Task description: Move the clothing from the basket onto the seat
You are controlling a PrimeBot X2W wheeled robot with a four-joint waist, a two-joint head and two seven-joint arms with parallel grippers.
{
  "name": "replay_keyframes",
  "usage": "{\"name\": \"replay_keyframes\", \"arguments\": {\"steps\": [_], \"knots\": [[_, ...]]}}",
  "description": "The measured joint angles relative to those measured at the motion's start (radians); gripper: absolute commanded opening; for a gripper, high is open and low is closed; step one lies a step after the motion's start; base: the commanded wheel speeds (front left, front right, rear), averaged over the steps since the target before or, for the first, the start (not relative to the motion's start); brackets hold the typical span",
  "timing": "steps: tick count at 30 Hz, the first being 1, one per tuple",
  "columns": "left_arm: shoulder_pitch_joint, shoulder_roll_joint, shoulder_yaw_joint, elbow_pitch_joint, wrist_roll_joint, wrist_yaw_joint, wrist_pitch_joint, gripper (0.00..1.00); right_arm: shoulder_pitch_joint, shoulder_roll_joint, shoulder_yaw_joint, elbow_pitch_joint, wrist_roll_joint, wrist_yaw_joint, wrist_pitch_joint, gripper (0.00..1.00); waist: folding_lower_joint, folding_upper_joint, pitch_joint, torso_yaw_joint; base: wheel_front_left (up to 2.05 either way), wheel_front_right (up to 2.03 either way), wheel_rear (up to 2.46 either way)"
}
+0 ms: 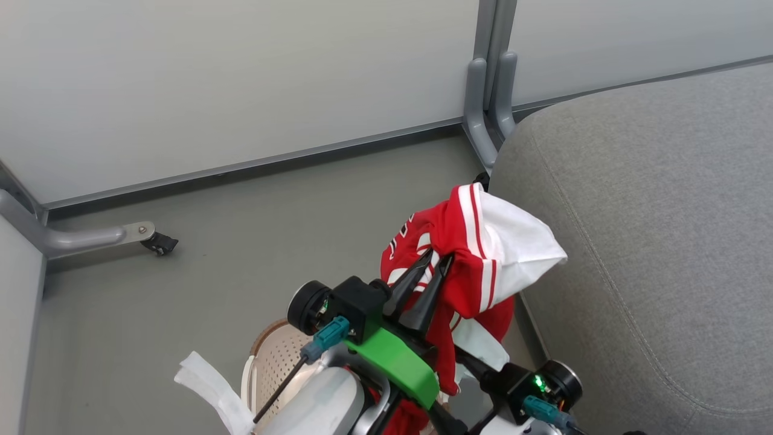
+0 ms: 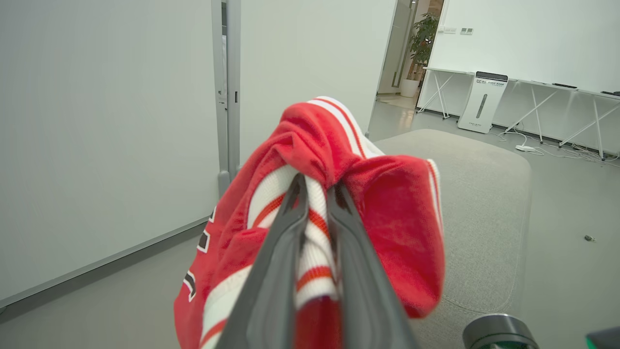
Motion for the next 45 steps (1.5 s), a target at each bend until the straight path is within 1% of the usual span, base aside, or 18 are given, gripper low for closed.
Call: {"name": "replay_keyframes", "arguments": {"steps": [1, 2, 5, 14, 19, 24, 25, 26, 28, 35, 38, 45], "knots": [[-0.003, 0.0, -0.009, -0.004, 0.0, 0.005, 0.002, 0.0, -0.002, 0.0, 0.013, 0.014, 0.005, 0.0, 0.0, 0.58, 0.0, 0.0, 0.0, 0.003, 0.0, 0.0, 0.0], [-0.006, 0.0, -0.016, -0.007, 0.0, 0.008, 0.002, 0.0, -0.004, 0.002, 0.02, 0.018, 0.006, 0.0, 0.0, 0.0, 0.0, 0.0, -0.001, 0.006, 0.0, 0.0, 0.0], [-0.007, 0.001, -0.02, 0.003, 0.004, 0.021, 0.003, 0.0, -0.016, 0.003, 0.043, 0.033, 0.017, 0.0, 0.0, 0.0, 0.0, 0.0, -0.002, 0.012, 0.0, 0.0, 0.0], [-0.008, 0.041, -0.004, 0.025, 0.016, 0.053, 0.004, 0.0, 0.0, -0.005, -0.04, 0.019, -0.005, 0.0, 0.0, 0.0, 0.0, 0.0, 0.004, 0.024, 0.0, 0.0, 0.0], [-0.008, 0.051, -0.004, 0.032, 0.029, 0.065, -0.001, 0.0, 0.02, -0.007, -0.081, -0.003, -0.02, 0.0, 0.0, 0.0, 0.0, 0.0, 0.004, 0.023, 0.0, 0.0, 0.0], [-0.008, 0.051, -0.001, 0.036, 0.03, 0.073, -0.008, 0.0, 0.038, -0.011, -0.096, -0.02, -0.021, 0.0, 0.0, 0.0, 0.0, 0.0, 0.0, 0.021, 0.0, 0.0, 0.0], [-0.008, 0.051, 0.001, 0.036, 0.03, 0.074, -0.009, 0.49, 0.041, -0.014, -0.097, -0.024, -0.022, 0.0, 0.0, 0.0, 0.0, 0.0, 0.0, 0.021, 0.0, 0.0, 0.0], [-0.007, 0.051, 0.001, 0.037, 0.031, 0.074, -0.012, 1.0, 0.044, -0.016, -0.101, -0.027, -0.025, 0.0, 0.0, 0.0, 0.0, 0.0, -0.001, 0.02, 0.0, 0.0, 0.0], [-0.007, 0.051, 0.005, 0.044, 0.034, 0.084, -0.012, 1.0, 0.051, -0.018, -0.12, -0.037, -0.034, 0.0, 0.0, 0.0, 0.0, 0.0, -0.004, 0.02, 0.0, 0.0, 0.0], [-0.004, 0.056, 0.004, 0.06, 0.041, 0.085, -0.02, 1.0, 0.067, -0.019, -0.184, -0.081, -0.082, 0.0, 0.0, 0.0, 0.0, 0.0, -0.012, 0.02, 0.0, 0.0, 0.0], [0.004, 0.059, 0.006, 0.065, 0.044, 0.094, -0.021, 1.0, 0.072, -0.017, -0.216, -0.099, -0.089, 0.0, 0.0, 0.0, 0.0, 0.0, -0.013, 0.022, 0.0, 0.0, 0.0], [0.016, 0.06, 0.013, 0.075, 0.051, 0.108, -0.022, 1.0, 0.084, -0.018, -0.254, -0.127, -0.092, 0.0, 0.0, 0.0, 0.0, 0.0, -0.009, 0.029, 0.0, 0.0, 0.0]]}}
